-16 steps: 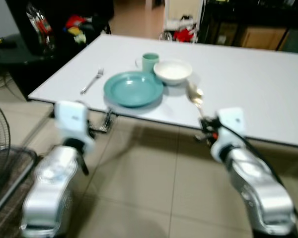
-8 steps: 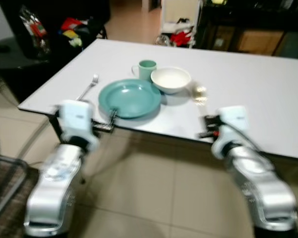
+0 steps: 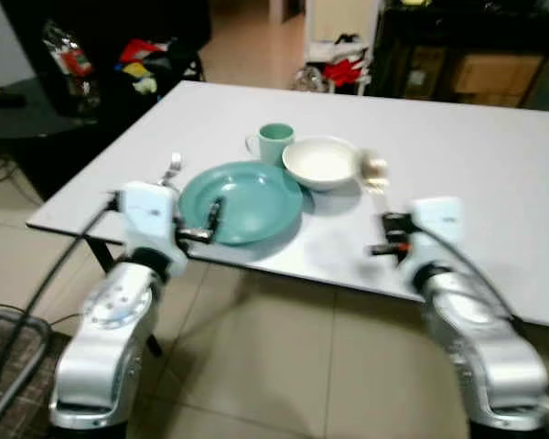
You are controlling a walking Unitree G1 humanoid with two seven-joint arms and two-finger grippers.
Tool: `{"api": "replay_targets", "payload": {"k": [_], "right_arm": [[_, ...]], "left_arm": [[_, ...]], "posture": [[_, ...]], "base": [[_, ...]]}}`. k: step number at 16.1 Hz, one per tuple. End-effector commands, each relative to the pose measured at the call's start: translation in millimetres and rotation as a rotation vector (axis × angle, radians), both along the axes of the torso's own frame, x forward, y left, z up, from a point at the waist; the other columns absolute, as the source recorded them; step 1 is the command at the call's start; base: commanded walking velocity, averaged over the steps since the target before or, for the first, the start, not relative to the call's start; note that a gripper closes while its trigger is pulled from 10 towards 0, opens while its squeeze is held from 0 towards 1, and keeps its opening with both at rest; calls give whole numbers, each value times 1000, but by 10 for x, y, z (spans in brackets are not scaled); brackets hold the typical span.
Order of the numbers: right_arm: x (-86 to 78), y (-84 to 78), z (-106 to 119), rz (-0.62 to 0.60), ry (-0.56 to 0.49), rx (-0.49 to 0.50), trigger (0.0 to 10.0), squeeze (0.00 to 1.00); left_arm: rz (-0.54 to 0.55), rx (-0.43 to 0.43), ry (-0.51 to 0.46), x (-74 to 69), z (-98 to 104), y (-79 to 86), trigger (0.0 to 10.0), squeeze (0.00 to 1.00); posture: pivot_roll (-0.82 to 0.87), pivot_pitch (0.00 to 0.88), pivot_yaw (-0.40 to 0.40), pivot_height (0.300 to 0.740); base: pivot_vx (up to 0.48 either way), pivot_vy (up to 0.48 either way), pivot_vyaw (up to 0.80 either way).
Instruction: Setting the table
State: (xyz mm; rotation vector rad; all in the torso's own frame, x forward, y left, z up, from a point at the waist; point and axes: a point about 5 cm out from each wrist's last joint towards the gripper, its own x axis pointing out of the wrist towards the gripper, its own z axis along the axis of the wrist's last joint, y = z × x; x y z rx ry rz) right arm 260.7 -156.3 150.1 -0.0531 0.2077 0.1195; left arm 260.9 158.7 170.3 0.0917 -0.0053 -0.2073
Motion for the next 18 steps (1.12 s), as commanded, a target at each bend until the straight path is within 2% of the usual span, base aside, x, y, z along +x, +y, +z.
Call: {"api": "replay_targets", "payload": {"k": [1, 8, 12, 18], "right_arm": [[3, 100, 67, 37, -31, 19, 10000, 0], [-33, 67, 75, 19, -37, 15, 10000, 0], [-66, 49, 80, 17, -45, 3, 10000, 0], [-84, 84, 77, 47, -46, 15, 10000, 0]], "left_arm": [[22, 13, -12, -2, 28, 75, 10000, 0], [7, 15, -11, 26, 20, 51, 10000, 0], [-1, 20, -10, 52, 17, 36, 10000, 0], [9, 45, -15, 66, 35, 116, 10000, 0]], "posture": [[7, 0, 30, 740], [-4, 0, 43, 740], [-15, 0, 58, 740], [4, 0, 58, 740]], "base": [[360, 0, 0], [355, 0, 0], [0, 0, -105], [0, 479, -800]]}}
